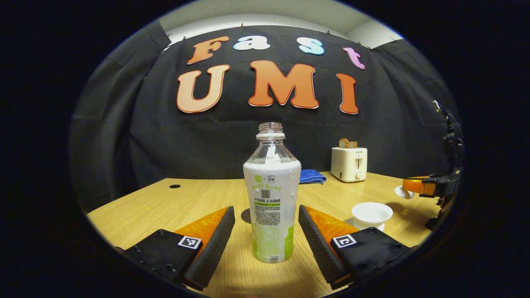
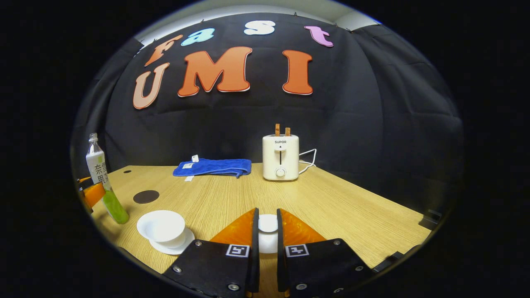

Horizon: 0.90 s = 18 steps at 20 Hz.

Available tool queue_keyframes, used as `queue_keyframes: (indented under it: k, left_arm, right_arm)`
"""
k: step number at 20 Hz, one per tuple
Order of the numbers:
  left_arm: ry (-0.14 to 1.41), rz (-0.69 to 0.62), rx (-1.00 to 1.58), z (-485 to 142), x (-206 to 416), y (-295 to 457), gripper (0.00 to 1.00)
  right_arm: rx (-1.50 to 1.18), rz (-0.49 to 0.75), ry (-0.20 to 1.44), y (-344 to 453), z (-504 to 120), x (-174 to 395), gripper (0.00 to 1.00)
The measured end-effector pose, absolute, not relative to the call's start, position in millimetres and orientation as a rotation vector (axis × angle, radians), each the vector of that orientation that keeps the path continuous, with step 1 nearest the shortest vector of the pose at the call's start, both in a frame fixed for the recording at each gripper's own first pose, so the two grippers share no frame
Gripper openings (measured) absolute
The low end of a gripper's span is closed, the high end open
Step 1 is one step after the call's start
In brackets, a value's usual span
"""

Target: Open the teacup lid with one hand, grasp the water bottle and pour water into the teacup with the other hand; after pouring, place the water bottle on the coaster and then close the teacup lid.

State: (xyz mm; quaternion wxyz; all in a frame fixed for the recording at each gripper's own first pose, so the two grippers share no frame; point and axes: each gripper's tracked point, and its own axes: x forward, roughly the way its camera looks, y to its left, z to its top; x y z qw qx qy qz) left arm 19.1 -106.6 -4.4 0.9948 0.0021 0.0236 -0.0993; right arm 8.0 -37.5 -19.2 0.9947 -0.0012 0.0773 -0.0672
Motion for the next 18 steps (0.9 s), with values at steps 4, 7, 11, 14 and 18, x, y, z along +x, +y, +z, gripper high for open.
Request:
queue_keyframes:
  k: [4, 7, 11, 14, 18]
  left_arm:
    - [0.051, -0.207, 0.014, -4.6, 29.5, -111.1, 0.99]
    - [0.054, -0.204, 0.030, -4.4, 35.7, -112.4, 0.99]
    - [0.043, -0.201, 0.034, -2.5, 38.7, -113.5, 0.99]
    - [0.059, -0.156, 0.040, -4.2, 37.0, -104.4, 0.65]
    - [0.068, -0.170, 0.214, 1.1, 27.8, -114.4, 0.65]
  right_arm:
    - [-0.003, -0.134, 0.156, -37.9, -20.2, 7.7, 0.17]
    - [-0.002, -0.130, 0.153, -37.2, -19.3, 7.7, 0.17]
    - [-0.002, -0.125, 0.143, -36.5, -17.9, 7.5, 0.17]
    - [0.000, -0.122, 0.139, -36.4, -18.0, 7.2, 0.17]
    - [0.001, -0.113, 0.144, -35.4, -18.7, 7.4, 0.17]
